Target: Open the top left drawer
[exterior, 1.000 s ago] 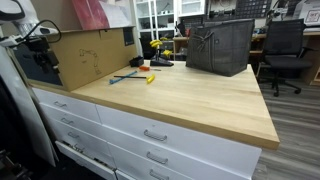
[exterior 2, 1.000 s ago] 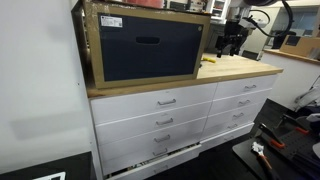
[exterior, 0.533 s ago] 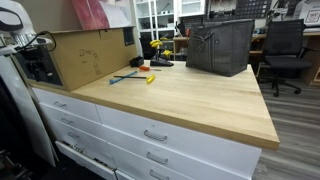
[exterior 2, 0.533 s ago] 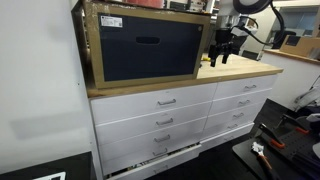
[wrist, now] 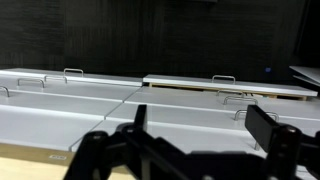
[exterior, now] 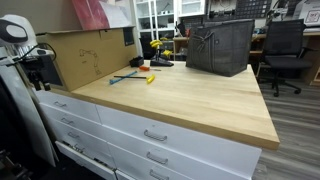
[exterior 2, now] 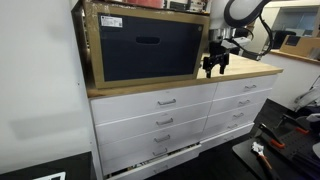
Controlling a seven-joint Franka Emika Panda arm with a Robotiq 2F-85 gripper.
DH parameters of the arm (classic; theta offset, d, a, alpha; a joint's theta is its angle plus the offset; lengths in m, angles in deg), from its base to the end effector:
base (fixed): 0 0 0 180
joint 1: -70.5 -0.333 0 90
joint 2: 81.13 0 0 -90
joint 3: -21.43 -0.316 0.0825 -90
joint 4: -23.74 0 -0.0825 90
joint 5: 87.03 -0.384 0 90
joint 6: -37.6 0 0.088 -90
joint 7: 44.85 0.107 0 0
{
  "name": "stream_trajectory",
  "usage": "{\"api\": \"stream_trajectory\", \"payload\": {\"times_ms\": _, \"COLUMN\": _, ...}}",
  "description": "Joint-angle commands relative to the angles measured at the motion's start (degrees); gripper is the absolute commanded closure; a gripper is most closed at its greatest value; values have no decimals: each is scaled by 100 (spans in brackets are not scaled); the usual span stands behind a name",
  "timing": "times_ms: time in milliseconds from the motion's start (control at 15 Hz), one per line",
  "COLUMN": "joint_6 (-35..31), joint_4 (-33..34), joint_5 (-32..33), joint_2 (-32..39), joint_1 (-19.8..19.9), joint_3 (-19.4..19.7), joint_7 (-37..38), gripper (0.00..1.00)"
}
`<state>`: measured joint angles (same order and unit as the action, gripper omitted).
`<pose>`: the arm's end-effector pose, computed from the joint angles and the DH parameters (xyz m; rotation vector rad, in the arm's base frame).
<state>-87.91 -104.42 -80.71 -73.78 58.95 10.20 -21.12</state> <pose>0.4796 0.1971 0.3004 3.0120 0.0841 -0.2021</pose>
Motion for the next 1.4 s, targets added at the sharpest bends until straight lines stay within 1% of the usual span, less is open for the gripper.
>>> {"api": "stream_trajectory", "payload": {"times_ms": 0, "joint_6": 113, "joint_4": 168, "joint_5": 169, "joint_2": 295, "joint_1": -233, "joint_3": 49, "joint_7": 786, "gripper": 0}}
{"api": "stream_trajectory", "payload": {"times_ms": 133, "joint_6": 30, "joint_4": 104, "joint_5": 465, "joint_2": 381, "joint_1": -408, "joint_3": 79, "joint_7": 1406, "gripper": 0}}
{"api": "stream_trajectory", "payload": {"times_ms": 200, "joint_6": -155, "joint_4": 48, "joint_5": 703, "joint_2": 421, "joint_1": -495, "joint_3": 98, "joint_7": 1731, "gripper": 0}}
{"api": "stream_trajectory", "payload": {"times_ms": 400, "joint_6": -470, "joint_4": -5, "joint_5": 1124, "joint_2": 585, "joint_1": -709, "joint_3": 111, "joint_7": 2608, "gripper": 0}}
{"api": "stream_trajectory", "payload": {"times_ms": 600, "joint_6": -453, "joint_4": -11, "joint_5": 1618, "joint_2": 779, "joint_1": -919, "joint_3": 168, "joint_7": 3469, "gripper": 0}}
{"api": "stream_trajectory", "payload": {"times_ms": 800, "joint_6": -499, "joint_4": 34, "joint_5": 1986, "joint_2": 1011, "joint_1": -1037, "joint_3": 247, "joint_7": 4226, "gripper": 0}}
{"api": "stream_trajectory", "payload": {"times_ms": 933, "joint_6": -518, "joint_4": 121, "joint_5": 2104, "joint_2": 1184, "joint_1": -1076, "joint_3": 320, "joint_7": 4700, "gripper": 0}}
{"api": "stream_trajectory", "payload": {"times_ms": 1200, "joint_6": -883, "joint_4": 277, "joint_5": 1782, "joint_2": 1482, "joint_1": -1047, "joint_3": 333, "joint_7": 5121, "gripper": 0}}
{"api": "stream_trajectory", "payload": {"times_ms": 1333, "joint_6": -1056, "joint_4": 387, "joint_5": 1727, "joint_2": 1610, "joint_1": -1123, "joint_3": 357, "joint_7": 5325, "gripper": 0}}
